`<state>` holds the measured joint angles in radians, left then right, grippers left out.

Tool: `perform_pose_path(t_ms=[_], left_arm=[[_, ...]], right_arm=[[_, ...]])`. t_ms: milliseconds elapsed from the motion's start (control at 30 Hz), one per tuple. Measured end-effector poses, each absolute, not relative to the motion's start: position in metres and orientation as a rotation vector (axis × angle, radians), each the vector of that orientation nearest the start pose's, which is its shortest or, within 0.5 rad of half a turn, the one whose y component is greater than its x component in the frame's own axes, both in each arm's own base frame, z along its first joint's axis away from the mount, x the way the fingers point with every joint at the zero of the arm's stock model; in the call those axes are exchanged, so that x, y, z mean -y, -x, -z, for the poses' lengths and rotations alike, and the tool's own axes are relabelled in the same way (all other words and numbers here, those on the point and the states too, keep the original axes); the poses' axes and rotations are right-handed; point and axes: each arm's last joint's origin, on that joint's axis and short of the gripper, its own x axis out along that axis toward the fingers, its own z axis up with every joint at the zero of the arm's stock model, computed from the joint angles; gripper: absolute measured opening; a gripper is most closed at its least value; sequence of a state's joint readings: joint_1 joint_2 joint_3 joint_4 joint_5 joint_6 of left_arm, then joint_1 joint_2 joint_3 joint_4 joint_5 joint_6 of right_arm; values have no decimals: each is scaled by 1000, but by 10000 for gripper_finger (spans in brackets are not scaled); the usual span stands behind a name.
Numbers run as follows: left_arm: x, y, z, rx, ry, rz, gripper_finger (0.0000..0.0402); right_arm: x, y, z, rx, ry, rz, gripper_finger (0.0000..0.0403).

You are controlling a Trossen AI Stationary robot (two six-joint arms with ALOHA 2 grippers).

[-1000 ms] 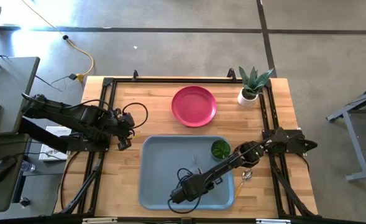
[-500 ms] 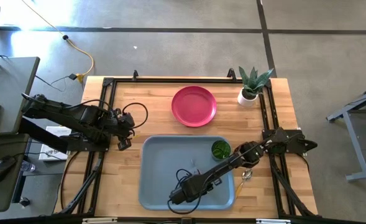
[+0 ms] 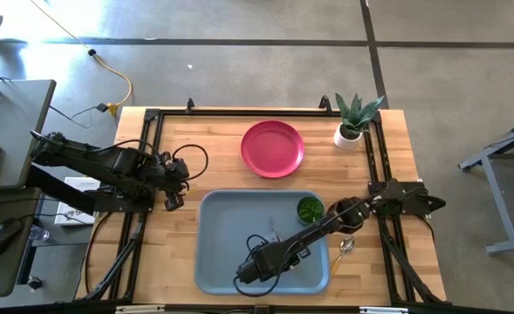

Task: Pick and place plate/cup/fork/spoon on tray
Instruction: Put the orange fork on the blue serving tray to the bottom left of the green glass

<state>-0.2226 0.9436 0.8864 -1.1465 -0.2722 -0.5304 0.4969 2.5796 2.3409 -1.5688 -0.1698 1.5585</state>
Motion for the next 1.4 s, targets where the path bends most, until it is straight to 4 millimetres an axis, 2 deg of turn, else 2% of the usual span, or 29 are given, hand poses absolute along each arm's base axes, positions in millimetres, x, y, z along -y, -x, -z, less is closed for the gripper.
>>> perform_pose_path(t_ms=[133,800,1133,1400], left_arm=[[25,-146,-274,-1113,172,-346,76],[25,-146,-274,-1112,172,-346,76],[25,-146,-274,-1111,173,-347,76],[25,-146,-274,-1111,171,-345,76]], right_arm=[[-230,-413,-158,-1684,-796,951,124],[-233,-422,-161,-1594,-845,882,124],[-236,-436,-166,-1455,-898,754,107],[-233,-448,-166,-1337,-949,730,94]])
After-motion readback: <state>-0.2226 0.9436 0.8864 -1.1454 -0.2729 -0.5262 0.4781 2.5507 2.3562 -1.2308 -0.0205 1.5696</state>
